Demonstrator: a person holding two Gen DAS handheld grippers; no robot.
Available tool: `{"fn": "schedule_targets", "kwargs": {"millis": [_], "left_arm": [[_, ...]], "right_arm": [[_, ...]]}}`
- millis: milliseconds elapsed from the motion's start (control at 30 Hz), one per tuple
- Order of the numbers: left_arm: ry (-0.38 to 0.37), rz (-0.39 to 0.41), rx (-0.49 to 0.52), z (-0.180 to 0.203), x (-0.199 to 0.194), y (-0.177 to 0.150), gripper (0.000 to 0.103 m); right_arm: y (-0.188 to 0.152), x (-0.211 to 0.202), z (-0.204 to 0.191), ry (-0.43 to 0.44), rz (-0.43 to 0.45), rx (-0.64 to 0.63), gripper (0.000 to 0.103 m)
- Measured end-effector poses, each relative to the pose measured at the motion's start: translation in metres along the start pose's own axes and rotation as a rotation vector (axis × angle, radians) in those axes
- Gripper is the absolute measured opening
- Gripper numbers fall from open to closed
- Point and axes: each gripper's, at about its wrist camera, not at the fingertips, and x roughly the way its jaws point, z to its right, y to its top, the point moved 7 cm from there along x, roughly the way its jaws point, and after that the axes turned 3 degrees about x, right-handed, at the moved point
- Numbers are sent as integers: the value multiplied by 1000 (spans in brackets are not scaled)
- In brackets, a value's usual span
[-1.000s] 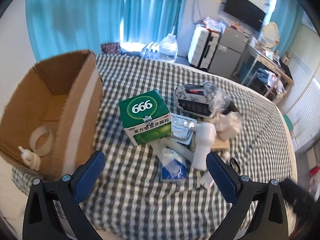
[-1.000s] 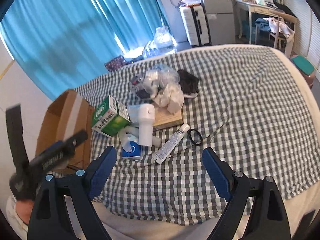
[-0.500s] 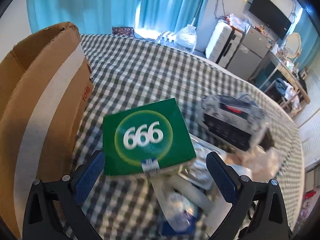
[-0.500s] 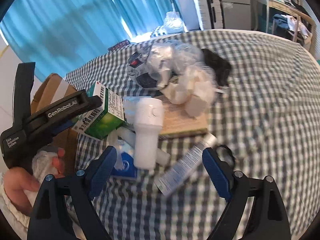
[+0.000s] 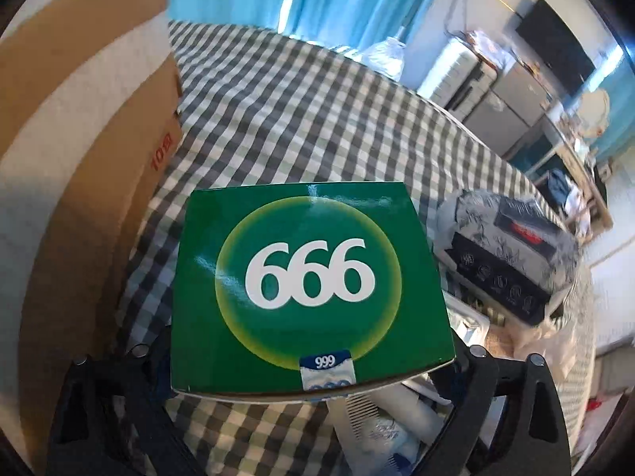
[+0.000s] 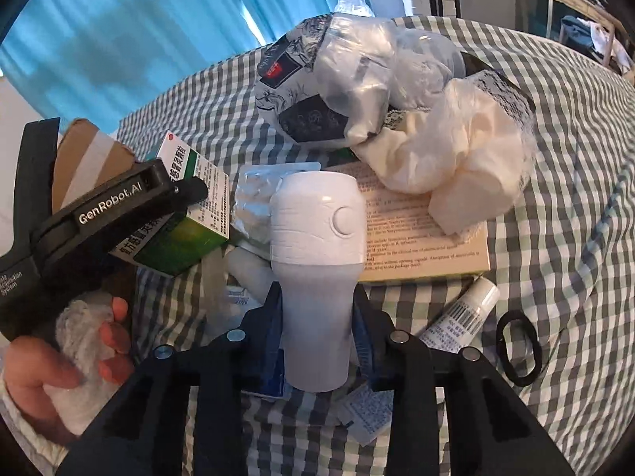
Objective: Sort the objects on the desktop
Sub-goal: 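Grasp the green medicine box with the left tool while the right tool grasps the white cup, then carry the medicine box and white cup in both tools over the cardboard box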
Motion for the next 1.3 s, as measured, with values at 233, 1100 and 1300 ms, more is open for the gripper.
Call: {"fn": "schedule_targets", "kwargs": {"millis": [233,1100,1300], "left_arm": [[21,32,72,7,-25,-1,96],[28,189,199,17,-190,-20,96],[25,255,201,15,-230,-16,96]], "right_arm": [[-7,-18,1,9,18,-4,32],[-46,-149,-47,55,149,-66,32],[-46,-181,-73,62,198,-98,32]]}}
